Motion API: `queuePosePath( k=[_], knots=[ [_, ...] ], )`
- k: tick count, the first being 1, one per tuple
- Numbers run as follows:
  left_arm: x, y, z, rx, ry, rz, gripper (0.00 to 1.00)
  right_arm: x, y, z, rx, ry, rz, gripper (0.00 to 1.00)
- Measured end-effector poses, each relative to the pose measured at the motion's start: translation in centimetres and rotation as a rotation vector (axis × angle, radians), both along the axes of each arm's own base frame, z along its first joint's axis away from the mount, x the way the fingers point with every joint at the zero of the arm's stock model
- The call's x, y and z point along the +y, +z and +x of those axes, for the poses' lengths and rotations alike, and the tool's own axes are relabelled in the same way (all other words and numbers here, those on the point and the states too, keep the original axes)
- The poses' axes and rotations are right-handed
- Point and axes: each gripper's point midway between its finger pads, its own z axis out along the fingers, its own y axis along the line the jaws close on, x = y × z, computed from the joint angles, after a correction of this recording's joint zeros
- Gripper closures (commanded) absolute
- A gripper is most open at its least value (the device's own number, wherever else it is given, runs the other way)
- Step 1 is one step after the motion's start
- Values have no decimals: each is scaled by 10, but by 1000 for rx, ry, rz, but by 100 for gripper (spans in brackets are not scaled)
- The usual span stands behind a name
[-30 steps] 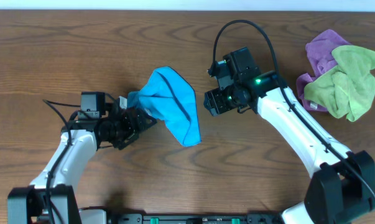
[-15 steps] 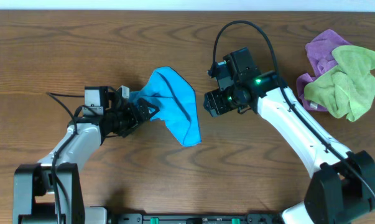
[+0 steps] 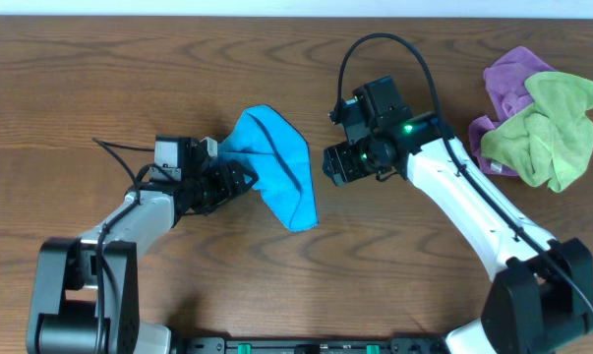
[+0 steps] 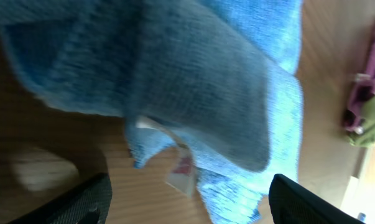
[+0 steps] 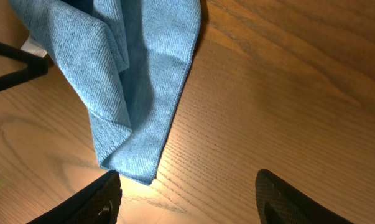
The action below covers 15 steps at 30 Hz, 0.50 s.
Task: Fold the cloth
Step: 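Reach the left gripper to the cloth's left corner and grasp it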
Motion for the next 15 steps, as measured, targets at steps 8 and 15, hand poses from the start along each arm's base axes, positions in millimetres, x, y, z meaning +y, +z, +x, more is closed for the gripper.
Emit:
queuePosePath(
  k=[8, 15],
  knots=[
    [3, -4, 6, -17, 16, 49, 18, 0, 0, -1, 5, -6, 0, 31],
    [-2, -7, 10, -35, 27, 94, 28, 0, 0, -1, 10, -9, 5, 30]
  ],
)
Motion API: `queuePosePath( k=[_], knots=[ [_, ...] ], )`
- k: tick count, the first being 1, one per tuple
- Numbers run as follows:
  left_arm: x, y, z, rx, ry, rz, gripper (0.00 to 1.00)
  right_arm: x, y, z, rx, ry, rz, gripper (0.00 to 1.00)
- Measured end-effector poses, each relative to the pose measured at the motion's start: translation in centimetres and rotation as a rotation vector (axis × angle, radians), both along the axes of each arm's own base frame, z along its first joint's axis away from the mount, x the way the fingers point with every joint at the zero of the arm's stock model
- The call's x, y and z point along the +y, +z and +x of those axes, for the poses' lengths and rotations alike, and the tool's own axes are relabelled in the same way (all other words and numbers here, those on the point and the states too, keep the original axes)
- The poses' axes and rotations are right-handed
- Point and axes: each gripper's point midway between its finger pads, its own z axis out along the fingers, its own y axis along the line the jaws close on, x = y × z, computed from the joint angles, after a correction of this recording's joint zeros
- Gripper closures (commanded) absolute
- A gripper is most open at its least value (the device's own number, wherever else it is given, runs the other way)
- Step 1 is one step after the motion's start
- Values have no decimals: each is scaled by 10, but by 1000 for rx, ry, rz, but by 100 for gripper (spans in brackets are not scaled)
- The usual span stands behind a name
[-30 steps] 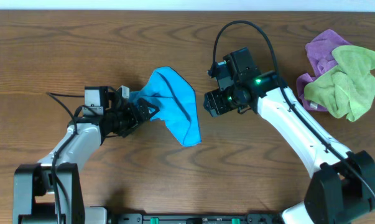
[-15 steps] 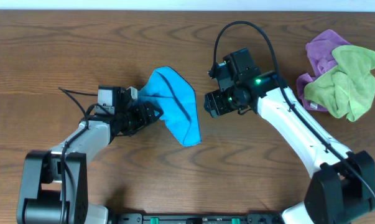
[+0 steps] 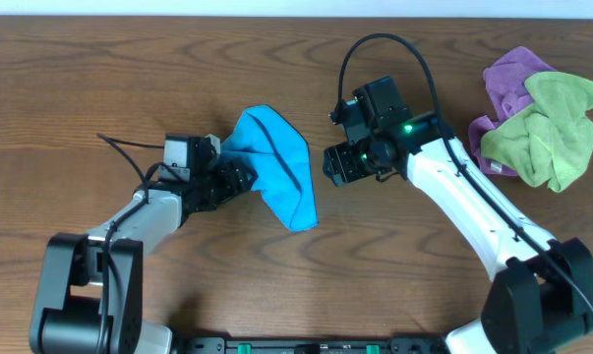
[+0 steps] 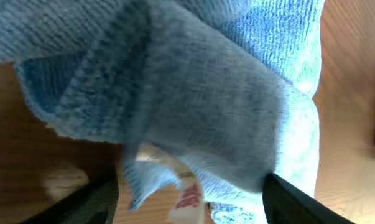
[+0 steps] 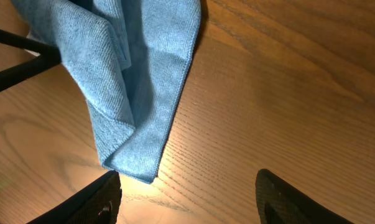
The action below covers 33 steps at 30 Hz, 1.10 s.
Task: Fold the cloth
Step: 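Reach the left gripper to the cloth's left corner and grasp it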
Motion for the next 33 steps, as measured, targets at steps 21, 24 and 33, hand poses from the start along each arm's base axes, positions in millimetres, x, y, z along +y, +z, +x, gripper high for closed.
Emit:
queuePosePath(
  k=[21, 24, 33],
  knots=[
    [7, -3, -27, 81, -10, 98, 94, 12, -1, -7, 31, 23, 76, 30],
    [10, 20, -40, 57, -42, 120, 94, 16, -13, -15, 63, 25, 110, 29],
    [41, 50, -106, 140, -67, 267, 94, 28, -44, -48, 210, -16, 237, 26]
  ],
)
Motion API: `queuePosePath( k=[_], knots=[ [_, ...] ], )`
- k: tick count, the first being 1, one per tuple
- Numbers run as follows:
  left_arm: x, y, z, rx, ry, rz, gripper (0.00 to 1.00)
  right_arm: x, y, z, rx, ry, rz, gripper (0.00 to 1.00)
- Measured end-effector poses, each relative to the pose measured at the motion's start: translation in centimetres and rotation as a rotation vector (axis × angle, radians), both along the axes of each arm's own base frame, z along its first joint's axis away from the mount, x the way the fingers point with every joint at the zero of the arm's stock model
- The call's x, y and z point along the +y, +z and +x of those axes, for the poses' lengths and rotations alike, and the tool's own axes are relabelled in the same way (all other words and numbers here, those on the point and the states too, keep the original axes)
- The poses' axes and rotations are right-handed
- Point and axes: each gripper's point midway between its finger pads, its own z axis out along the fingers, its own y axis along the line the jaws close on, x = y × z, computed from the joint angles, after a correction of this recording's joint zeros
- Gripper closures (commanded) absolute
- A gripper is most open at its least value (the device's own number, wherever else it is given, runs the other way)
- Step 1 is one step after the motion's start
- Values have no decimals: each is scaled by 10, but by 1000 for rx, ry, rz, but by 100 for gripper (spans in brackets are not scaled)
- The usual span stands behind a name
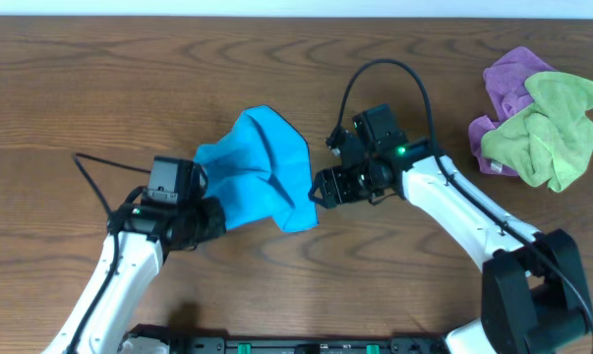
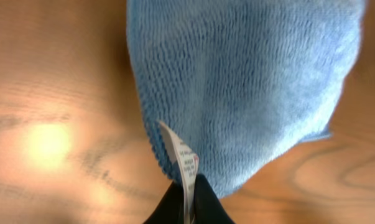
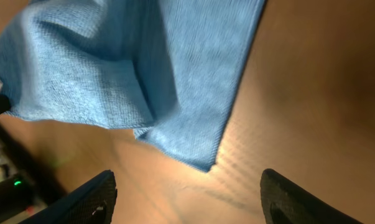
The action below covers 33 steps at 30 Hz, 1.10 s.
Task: Fold the cloth
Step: 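Reach the left gripper to the cloth's left corner and grasp it, then grasp the cloth's right corner with the right gripper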
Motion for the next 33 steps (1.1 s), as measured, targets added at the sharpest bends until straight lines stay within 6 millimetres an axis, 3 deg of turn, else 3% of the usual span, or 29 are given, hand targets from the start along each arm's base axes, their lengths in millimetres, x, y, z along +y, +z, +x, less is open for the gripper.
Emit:
queuePosePath(
  k=[9, 18, 33],
  knots=[
    [23, -9, -34, 131, 17, 123, 94, 9, -18, -27, 130, -53, 57, 25],
    [36, -12, -38, 144, 30, 195, 94, 28, -22, -39, 135, -53, 35, 25],
    [38, -13, -45, 169, 22, 209, 94, 12, -44, -38, 100, -120, -94, 25]
  ],
)
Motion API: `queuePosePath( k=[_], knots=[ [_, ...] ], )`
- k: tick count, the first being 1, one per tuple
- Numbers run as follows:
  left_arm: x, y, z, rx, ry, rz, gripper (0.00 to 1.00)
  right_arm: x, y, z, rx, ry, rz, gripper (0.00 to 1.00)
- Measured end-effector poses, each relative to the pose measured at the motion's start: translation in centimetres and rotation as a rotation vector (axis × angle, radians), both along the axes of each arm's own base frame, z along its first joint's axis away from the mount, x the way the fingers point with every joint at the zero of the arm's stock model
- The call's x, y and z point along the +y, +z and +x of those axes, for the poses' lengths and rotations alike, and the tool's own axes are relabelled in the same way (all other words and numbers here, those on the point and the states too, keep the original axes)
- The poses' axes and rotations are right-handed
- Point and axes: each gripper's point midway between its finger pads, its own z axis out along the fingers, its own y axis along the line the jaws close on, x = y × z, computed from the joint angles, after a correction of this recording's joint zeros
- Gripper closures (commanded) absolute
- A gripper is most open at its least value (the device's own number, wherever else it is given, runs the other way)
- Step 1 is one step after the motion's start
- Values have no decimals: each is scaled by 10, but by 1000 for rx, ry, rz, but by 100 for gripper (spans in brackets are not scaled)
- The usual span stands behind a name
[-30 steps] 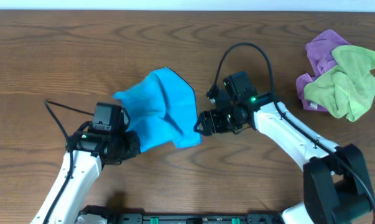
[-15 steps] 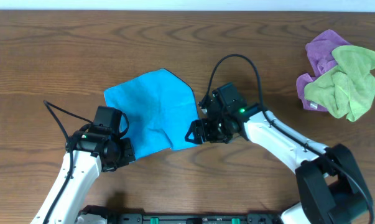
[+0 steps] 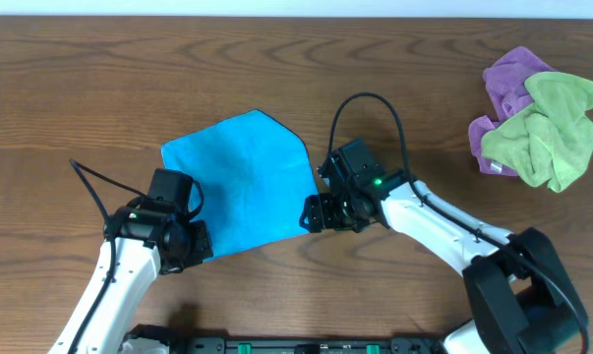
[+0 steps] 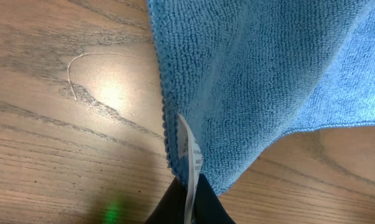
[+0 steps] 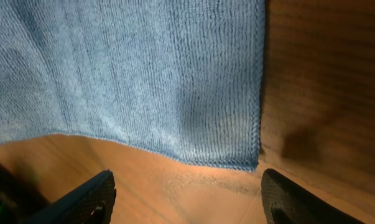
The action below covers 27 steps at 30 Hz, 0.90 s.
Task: Fold the cloth
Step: 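Grasp the cloth's right corner with the right gripper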
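Observation:
The blue cloth (image 3: 242, 182) lies spread nearly flat in one layer at the table's middle. My left gripper (image 3: 194, 246) is at its near left corner, shut on that corner. In the left wrist view the fingers (image 4: 188, 198) pinch the cloth's edge (image 4: 262, 74) and its white tag (image 4: 188, 149). My right gripper (image 3: 314, 212) is low at the near right corner. It stands open in the right wrist view (image 5: 187, 190), with the cloth's hem (image 5: 193, 155) just beyond the fingertips and nothing between them.
A heap of purple and green cloths (image 3: 537, 113) lies at the back right. The left arm's thin cable (image 3: 99, 182) trails over the wood to the left of the cloth. Bare wooden table (image 3: 99, 88) surrounds the cloth.
The cloth was half bunched with a fold on its right side and now lies spread flat. My left gripper has moved nearer the front edge with the corner. My right gripper now sits at the near right corner.
At first the cloth lay folded into a narrow crumpled shape, with my left gripper open at its left edge and the right open beside it. Then the left was shut on the tagged corner with the cloth partly opened. Now the cloth is flat.

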Motion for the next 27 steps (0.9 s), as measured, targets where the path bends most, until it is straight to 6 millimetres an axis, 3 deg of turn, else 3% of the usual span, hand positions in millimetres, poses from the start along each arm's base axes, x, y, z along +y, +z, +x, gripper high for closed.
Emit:
queuePosePath(
  k=[27],
  knots=[
    [-7, 1, 1, -4, -10, -39, 94, 0, -9, 18, -74, -78, -29, 23]
  ],
)
